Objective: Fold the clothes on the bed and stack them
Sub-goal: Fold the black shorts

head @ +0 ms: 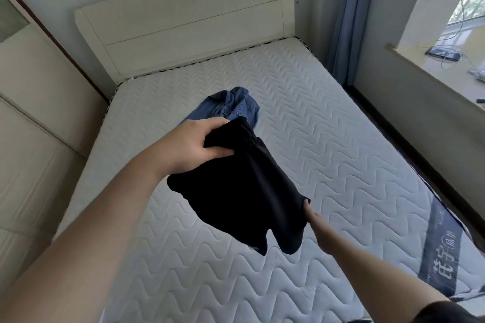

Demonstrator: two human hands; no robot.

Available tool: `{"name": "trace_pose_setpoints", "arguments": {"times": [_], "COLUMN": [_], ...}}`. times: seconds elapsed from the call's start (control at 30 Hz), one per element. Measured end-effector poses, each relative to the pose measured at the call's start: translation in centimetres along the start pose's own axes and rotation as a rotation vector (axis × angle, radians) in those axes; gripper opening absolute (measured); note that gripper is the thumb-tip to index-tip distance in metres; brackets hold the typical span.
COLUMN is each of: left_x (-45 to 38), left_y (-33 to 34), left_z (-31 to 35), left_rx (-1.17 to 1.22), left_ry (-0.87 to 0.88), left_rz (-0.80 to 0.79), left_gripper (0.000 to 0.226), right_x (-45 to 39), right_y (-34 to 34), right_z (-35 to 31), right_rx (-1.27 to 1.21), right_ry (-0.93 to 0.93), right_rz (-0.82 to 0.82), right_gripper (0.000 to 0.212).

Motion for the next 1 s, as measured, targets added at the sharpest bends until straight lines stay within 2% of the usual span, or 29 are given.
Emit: {"name": "trace_pose_setpoints", "arguments": {"times": [0.1,0.23,0.37,0.43,0.57,0.73,0.87,1.0], "left_x": [-0.7,-1.2,-1.4,-1.3,-0.9,0.2,1.2,2.3], "left_y": [-0.4,-0.7,-0.6,-0.7,-1.2,-0.1,2.2,5.6], "left_z": [0.1,0.3,0.0,-0.5,-3.3,-7.5,-11.0,-15.0], "left_rx": [0.034,0.051,0.055,0.062,0.086,0.193,0.33,0.424], "left_ry": [-0.014,-0.017,-0.027,-0.041,-0.137,-0.259,-0.349,-0.464], "left_rz": [0.014,0.026,0.011,0.019,0.054,0.075,0.079,0.057], "left_gripper": [0.033,0.031,0.029,0.027,0.03,0.03,0.034,0.034], "right_x": [-0.5,-1.6,-2.5,-2.9,-3.3,-3.3,-3.3,-2.8], "right_y": [0.6,1.3,1.6,0.9,-1.8,-5.8,-8.1,-9.7], "right_z": [-0.1,-0.4,-1.4,-2.1,-4.2,-7.4,-9.3,-11.3], "right_rx": [0.022,-0.121,-0.152,-0.222,-0.321,-0.073,0.0,0.214], "right_ry": [-0.008,-0.071,-0.118,-0.143,-0.197,-0.338,-0.435,-0.511], "right_rz": [-0.089,-0.134,-0.251,-0.21,-0.002,0.223,0.201,0.174], "right_gripper": [0.086,0.074,0.055,0.049,0.044,0.025,0.015,0.013]}}
Point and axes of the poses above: each hand's wrist, its own x-axis away from the middle knuckle, its own y-axis out of the palm, z = x × y, the point moved 6 cm from there along -x, towards the middle knuckle, and after that the axes turned 15 degrees about -y, right-handed, at the moved point
